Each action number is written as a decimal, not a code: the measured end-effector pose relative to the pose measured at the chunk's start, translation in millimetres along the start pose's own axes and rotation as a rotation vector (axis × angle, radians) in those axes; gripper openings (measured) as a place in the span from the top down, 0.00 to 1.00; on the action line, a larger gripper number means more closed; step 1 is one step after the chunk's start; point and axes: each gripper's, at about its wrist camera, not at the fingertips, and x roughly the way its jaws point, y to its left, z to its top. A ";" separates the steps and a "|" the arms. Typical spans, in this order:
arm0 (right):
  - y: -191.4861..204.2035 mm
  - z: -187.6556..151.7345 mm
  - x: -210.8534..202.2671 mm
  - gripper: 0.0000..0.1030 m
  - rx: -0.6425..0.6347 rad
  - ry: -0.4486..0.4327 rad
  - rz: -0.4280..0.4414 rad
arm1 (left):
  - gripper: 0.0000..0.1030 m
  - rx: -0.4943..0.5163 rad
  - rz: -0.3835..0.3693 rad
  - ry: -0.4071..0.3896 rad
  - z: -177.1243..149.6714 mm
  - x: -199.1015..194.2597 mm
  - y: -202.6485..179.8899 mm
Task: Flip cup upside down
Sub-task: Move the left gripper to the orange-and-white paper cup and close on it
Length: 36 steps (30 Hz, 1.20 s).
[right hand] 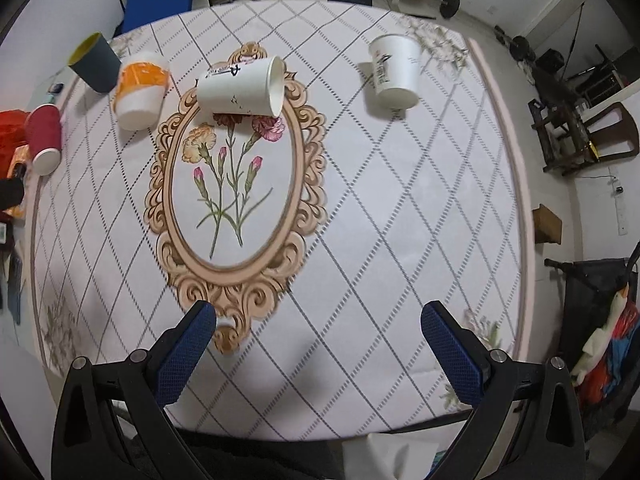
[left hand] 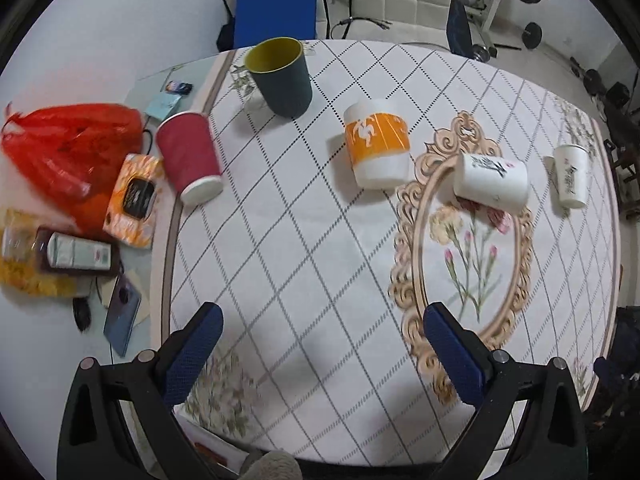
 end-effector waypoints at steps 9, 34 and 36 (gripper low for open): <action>27.7 55.5 47.8 0.00 -0.016 0.058 -0.011 | 0.00 -0.010 -0.007 0.070 72.9 58.7 8.5; 51.8 110.6 79.4 0.00 -0.018 0.102 -0.026 | 0.01 0.026 -0.157 0.219 158.1 149.4 -28.2; 51.5 112.0 78.1 0.00 -0.015 0.099 -0.026 | 0.03 0.029 -0.159 0.230 158.7 156.4 -29.0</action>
